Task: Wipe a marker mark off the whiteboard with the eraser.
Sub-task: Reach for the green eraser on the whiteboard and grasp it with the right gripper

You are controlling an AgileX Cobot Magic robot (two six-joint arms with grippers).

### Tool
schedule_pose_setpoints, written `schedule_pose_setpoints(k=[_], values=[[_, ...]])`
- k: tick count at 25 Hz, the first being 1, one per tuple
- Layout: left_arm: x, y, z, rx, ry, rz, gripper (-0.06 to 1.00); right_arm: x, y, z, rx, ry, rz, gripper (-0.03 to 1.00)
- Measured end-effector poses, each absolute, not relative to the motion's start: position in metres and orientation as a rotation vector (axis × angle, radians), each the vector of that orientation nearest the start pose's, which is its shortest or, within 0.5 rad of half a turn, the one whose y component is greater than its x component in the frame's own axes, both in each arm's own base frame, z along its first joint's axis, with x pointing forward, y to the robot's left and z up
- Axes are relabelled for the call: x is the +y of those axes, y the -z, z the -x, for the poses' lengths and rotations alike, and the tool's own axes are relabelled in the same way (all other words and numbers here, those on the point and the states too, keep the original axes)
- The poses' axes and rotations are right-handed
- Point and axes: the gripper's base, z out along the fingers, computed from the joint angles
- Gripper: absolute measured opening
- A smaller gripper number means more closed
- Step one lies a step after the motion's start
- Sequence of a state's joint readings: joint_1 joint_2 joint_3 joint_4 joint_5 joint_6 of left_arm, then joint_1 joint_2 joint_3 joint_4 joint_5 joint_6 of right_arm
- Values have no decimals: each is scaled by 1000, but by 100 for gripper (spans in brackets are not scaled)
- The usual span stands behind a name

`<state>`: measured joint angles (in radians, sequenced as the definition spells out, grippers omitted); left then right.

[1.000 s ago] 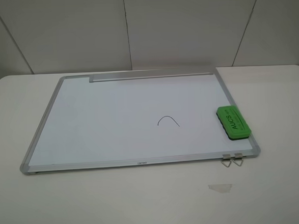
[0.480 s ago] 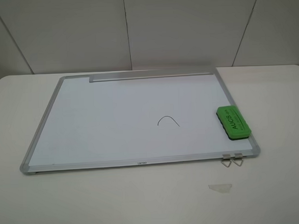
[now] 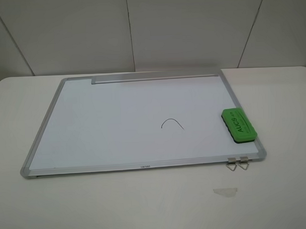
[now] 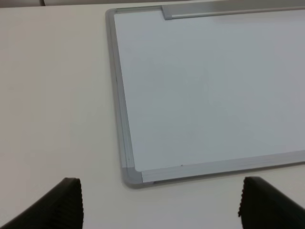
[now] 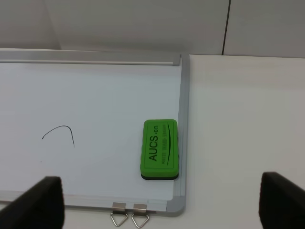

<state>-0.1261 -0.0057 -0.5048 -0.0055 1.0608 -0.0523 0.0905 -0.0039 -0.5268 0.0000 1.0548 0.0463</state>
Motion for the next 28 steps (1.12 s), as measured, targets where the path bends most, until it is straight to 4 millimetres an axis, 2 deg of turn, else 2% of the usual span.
schedule_pose_setpoints(k=[20,23,28], values=[[0,-279,6,2035,120,-75,69,-1,-285,8,2009,-88,44,82],[0,-279,6,2035,120,-75,69,2,-285,-2,2074,-105,46,82],[0,-279,6,2035,120,-75,69,11,-290,-38,2278,-188,40,82]])
